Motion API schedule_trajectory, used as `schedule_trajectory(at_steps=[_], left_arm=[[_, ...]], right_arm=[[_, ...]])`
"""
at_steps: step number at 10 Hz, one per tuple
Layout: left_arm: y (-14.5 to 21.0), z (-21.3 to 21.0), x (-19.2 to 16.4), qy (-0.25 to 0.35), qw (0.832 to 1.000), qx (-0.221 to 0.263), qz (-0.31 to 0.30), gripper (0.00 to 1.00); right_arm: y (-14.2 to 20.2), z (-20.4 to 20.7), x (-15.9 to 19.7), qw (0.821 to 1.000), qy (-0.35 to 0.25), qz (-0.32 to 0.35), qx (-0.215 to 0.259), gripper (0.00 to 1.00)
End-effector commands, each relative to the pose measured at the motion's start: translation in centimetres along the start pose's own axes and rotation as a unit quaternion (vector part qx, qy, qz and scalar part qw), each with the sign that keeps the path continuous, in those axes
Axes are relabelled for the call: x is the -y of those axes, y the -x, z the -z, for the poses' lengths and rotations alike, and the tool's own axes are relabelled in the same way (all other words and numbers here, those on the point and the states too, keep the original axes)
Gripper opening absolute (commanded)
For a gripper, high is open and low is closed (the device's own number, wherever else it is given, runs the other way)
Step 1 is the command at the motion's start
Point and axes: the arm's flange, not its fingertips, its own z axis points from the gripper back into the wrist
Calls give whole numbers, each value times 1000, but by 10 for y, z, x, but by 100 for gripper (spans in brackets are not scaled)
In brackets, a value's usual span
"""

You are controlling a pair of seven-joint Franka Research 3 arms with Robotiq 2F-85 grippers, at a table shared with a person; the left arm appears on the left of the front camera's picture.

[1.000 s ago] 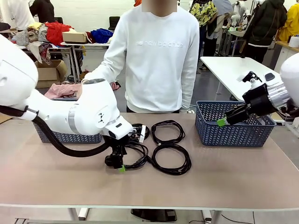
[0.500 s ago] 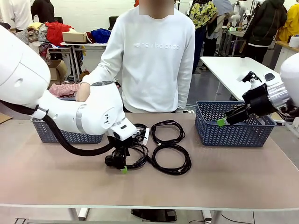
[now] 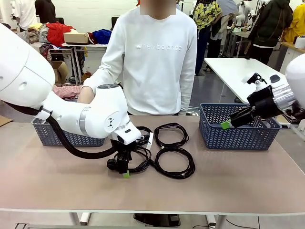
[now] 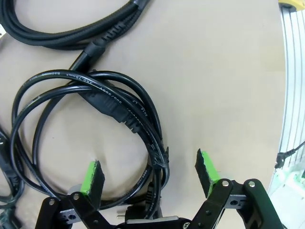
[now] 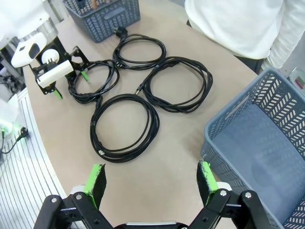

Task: Organize the cables according to human instructions.
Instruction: Pick up a bundle of cables and place it in the basket indicated by the human.

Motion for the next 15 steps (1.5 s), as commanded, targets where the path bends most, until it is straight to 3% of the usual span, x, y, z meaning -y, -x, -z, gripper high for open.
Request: schedule_trajectory(at_steps=[1,7,8,9,10,11,12,13,14,15], left_arm=[[-5,1,-5,4,1000,-17,-3,100],[-8,2,-7,13,1000,-24,-3,97],[-8,2,-6,17,999,-31,0,83],[-8,2,-6,18,999,-31,-1,79],[-8,1,-6,16,999,-28,-2,65],[-8,1,-5,17,999,-29,-2,61],[-8,1,-5,18,999,-30,-1,47],[-8,0,-5,20,999,-27,-2,43],[-7,0,-4,21,999,-25,-2,29],[-7,0,-4,23,999,-26,-3,26]], right_arm=[[1,4,5,1000,-3,-14,11,100],[1,4,5,1000,-3,-14,11,100],[1,4,5,1000,-3,-14,11,100],[1,4,5,1000,-3,-14,11,100],[1,4,5,1000,-3,-14,11,100],[1,4,5,1000,-3,-14,11,100],[1,4,5,1000,-3,-14,11,100],[1,4,5,1000,-3,-14,11,100],[1,4,5,1000,-3,-14,11,100],[1,4,5,1000,-3,-14,11,100]])
